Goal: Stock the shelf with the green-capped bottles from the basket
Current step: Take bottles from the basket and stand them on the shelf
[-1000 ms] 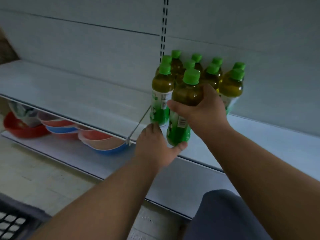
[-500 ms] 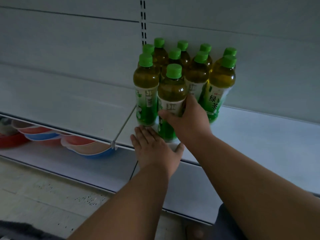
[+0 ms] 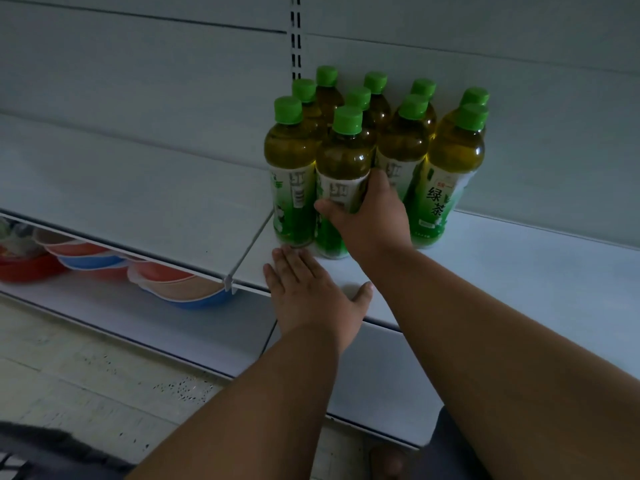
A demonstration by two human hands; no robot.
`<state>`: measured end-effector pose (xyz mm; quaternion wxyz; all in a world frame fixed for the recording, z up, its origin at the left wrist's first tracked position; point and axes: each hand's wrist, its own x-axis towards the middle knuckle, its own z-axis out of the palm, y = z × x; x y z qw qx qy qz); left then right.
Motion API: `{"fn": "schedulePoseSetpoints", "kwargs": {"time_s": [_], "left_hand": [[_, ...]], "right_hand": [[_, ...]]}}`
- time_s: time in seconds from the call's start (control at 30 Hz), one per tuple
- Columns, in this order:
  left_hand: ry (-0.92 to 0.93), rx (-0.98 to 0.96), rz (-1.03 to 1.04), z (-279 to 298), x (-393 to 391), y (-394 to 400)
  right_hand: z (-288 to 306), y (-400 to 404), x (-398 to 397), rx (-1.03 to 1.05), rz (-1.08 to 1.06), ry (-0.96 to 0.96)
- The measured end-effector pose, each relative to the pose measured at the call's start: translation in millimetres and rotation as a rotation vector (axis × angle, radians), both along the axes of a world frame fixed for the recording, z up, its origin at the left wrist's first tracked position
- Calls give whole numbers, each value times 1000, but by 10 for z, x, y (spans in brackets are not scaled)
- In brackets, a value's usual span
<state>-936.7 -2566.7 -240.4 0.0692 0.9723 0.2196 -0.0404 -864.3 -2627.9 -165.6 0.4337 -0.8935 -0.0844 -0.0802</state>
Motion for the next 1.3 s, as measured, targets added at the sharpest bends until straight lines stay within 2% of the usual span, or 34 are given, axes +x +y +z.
{"fn": "schedulePoseSetpoints", "kwargs": {"time_s": [0.1, 0.2, 0.37, 0.5, 0.77, 0.9, 1.07, 1.3], "left_hand": [[18, -10, -8, 13, 1, 12], [-43, -57, -33, 54, -114, 107], [-227, -13, -43, 183, -698, 574], [-411, 21, 43, 365, -1419, 1146], [-264, 126, 515, 447, -3449, 1840], [-167, 147, 711, 442, -4249, 1844], [-163, 78, 878, 184, -4580, 1905], [-93, -93, 936, -681, -4448, 2051]], "right_hand": [[-36, -85, -190, -59, -30, -26], [-57, -174, -472, -148, -9, -131], [96, 75, -908, -310, 227, -252], [158, 576, -1283, -419, 485, -336], [187, 1824, -2510, -572, 1123, -468], [210, 2260, -3224, -511, 1304, -566], [-92, 2527, -3568, -502, 1433, -521], [-1027, 2780, -3565, -648, 1551, -273]]}}
